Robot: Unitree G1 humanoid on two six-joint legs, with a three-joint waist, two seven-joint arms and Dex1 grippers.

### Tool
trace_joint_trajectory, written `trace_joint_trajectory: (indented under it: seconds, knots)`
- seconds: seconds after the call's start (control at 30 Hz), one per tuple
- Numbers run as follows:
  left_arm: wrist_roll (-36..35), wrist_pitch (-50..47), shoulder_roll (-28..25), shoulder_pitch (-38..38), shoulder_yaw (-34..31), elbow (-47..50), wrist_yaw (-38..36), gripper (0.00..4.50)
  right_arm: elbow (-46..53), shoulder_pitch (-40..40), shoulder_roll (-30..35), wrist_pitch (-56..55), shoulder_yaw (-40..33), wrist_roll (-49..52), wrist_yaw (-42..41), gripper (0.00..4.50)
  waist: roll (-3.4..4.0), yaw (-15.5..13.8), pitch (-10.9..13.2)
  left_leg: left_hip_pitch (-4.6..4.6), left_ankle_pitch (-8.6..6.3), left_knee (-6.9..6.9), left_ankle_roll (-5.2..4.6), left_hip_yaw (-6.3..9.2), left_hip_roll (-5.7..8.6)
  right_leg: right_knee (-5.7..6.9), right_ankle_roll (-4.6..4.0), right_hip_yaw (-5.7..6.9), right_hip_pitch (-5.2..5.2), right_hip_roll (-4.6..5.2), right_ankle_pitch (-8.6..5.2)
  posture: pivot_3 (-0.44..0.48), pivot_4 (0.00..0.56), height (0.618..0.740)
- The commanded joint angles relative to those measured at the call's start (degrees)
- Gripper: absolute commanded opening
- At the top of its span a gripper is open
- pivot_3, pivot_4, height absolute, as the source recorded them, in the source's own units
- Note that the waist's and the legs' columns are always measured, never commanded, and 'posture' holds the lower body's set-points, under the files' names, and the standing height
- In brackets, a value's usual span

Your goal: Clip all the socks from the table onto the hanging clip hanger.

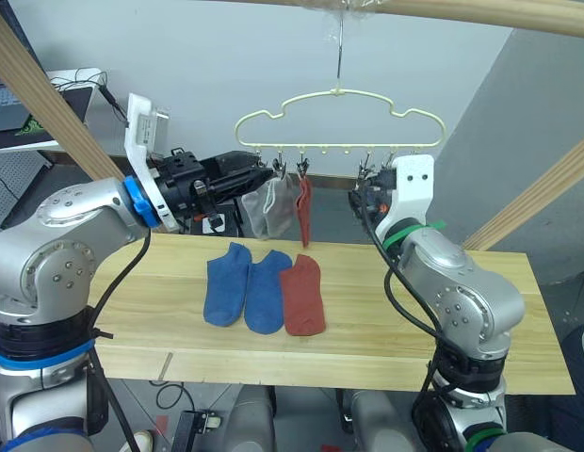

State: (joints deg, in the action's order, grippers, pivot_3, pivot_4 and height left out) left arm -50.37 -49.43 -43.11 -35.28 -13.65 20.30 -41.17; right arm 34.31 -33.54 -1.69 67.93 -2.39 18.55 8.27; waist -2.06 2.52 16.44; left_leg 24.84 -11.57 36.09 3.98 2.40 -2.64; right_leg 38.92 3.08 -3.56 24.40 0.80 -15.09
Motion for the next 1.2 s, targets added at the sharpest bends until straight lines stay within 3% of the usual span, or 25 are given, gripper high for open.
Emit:
trace_joint_trajectory:
  seconds: [0.03,0.37,0.73,1.2]
  knots:
    - [-1.10,2.49,-0.27,0.88,-1.20,0.44,-3.62,1.74,0.10,-1.97,-2.29,-0.59,-1.78,-1.42,2.27,1.87,0.00,-0.01,0.00,0.00,0.00,0.00,0.00,0.00,0.00,0.00,0.00,0.00,0.00,0.00,0.00,0.025,0.253,0.740]
    - [-1.86,2.85,-1.73,1.69,-0.83,0.49,-9.02,1.74,-4.21,-4.73,-5.46,-1.94,-2.66,-3.10,3.68,1.87,0.02,-0.15,0.01,0.00,0.00,0.00,-0.01,0.00,-0.01,0.00,-0.01,0.01,0.00,0.00,0.00,0.033,0.263,0.740]
    - [0.21,5.46,-5.01,4.10,-1.07,0.72,-14.28,1.74,-11.67,-8.48,-4.37,-7.44,-3.20,-4.85,2.56,1.87,0.10,-0.24,0.07,0.00,-0.01,-0.03,-0.02,-0.01,-0.02,-0.01,-0.02,0.01,0.02,-0.01,-0.02,0.058,0.286,0.740]
    - [-1.42,2.52,-6.74,5.87,-1.61,2.11,-12.59,1.74,-17.79,-12.19,-2.57,-12.04,-3.68,-4.92,1.42,1.87,0.20,-0.71,0.14,0.00,-0.01,-0.10,-0.03,0.00,-0.03,-0.03,-0.06,0.02,0.04,-0.02,-0.05,0.075,0.292,0.740]
